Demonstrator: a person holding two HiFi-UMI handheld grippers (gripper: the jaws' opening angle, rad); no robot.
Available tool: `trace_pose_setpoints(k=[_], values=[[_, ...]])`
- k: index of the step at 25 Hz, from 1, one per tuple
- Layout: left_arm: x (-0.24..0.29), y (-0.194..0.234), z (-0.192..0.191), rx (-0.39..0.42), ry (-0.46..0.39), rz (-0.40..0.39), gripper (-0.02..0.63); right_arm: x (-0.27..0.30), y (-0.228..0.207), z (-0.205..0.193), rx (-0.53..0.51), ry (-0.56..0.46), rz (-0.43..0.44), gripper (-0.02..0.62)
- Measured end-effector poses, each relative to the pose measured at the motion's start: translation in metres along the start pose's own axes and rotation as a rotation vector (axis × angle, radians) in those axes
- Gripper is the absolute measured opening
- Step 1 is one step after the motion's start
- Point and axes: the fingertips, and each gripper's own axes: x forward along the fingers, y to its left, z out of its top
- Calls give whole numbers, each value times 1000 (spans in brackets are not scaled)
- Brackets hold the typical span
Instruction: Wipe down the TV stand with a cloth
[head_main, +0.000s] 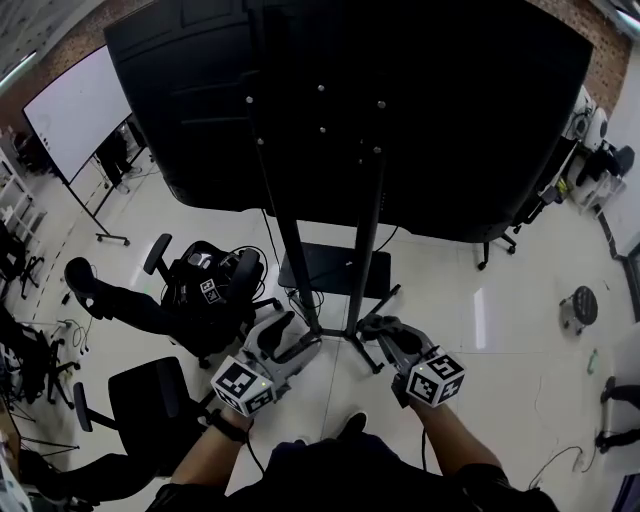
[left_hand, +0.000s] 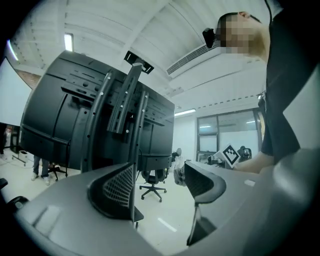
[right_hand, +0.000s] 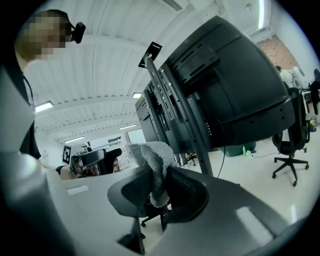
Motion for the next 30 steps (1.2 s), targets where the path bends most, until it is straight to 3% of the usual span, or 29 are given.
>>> trace_pose_setpoints(k=[4,10,21,30], values=[[-24,-5,11,1,-20,-12,341,-18,27,2,-24,-33,-16,71],[-72,-37,34,35,-43,-98,341,-45,76,9,-114,-80,-89,71],[-192,-81,45,79,-62,-192,341,-87,217,-2,-136,-162,-117,69],[-223,-98,39,79,-84,-216,341,-106,248,-12,-150,-134,-119,63]])
